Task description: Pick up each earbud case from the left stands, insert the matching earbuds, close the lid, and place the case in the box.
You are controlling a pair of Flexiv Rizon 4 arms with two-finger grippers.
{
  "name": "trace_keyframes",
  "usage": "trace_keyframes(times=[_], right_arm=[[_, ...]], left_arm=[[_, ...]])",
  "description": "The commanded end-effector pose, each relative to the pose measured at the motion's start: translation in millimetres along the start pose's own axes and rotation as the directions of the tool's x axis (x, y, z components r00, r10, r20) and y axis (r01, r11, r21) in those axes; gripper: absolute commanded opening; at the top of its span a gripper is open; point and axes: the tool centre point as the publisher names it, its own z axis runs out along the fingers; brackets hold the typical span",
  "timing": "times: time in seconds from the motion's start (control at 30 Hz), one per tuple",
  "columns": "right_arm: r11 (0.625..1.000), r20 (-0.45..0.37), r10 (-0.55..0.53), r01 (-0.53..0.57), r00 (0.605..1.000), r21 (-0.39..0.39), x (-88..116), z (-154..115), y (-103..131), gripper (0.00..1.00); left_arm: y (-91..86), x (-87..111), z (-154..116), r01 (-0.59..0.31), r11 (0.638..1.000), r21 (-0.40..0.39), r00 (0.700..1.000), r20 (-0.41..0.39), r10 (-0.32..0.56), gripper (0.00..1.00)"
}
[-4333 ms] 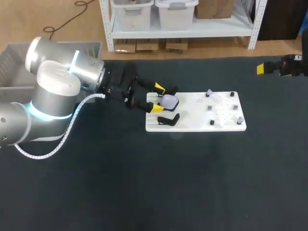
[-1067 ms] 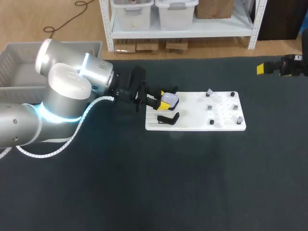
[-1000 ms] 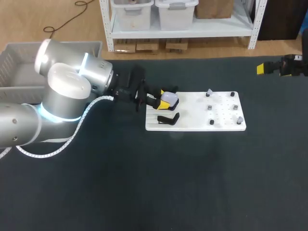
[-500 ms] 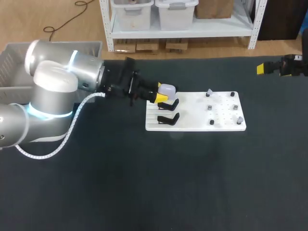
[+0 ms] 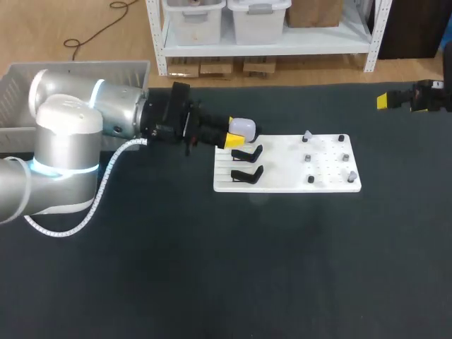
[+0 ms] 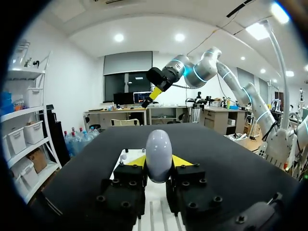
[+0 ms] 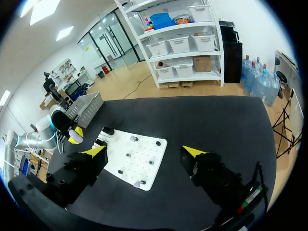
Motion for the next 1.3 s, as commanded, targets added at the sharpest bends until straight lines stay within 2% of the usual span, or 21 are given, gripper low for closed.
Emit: trace_keyframes(times=[0.03, 0.57, 0.83, 0.9, 1.07, 1.3], right_arm=[[1.000, 0.000, 0.000, 0.000, 1.000, 0.002, 0.1, -0.4, 0.4, 1.00], [1.000, 0.000, 0.000, 0.000, 1.000, 0.002, 0.1, -0.4, 0.4, 1.00], [1.000, 0.000, 0.000, 0.000, 1.000, 0.002, 0.1, -0.4, 0.4, 1.00], [1.000, 0.001, -0.018, 0.018, 1.000, 0.008, 1.0, -6.4, 6.0, 1.00], [0.999, 0.033, 0.009, -0.007, 0.999, -0.053, 3.3, -18.6, 24.1, 1.00], [0.997, 0.008, -0.034, 0.034, 0.999, -0.065, 12.7, -16.5, 56.1, 1.00]], left_arm=[[-3.3, -0.3, -0.3, -0.002, 1.000, -0.009, 1.000, 0.000, 0.002, 0.00], [-3.3, -0.3, -0.3, -0.002, 1.000, -0.009, 1.000, 0.000, 0.002, 0.00], [-10.5, -9.5, 20.3, -0.019, 1.000, 0.018, 0.999, 0.048, 0.018, 0.00], [-10.3, -9.7, 21.8, -0.020, 1.000, 0.018, 0.999, 0.051, 0.019, 0.00], [-10.1, -9.7, 22.9, -0.006, 1.000, 0.025, 0.999, 0.041, 0.005, 0.00], [-13.9, -8.5, 20.0, 0.017, 1.000, 0.006, 0.999, 0.051, -0.017, 0.00]])
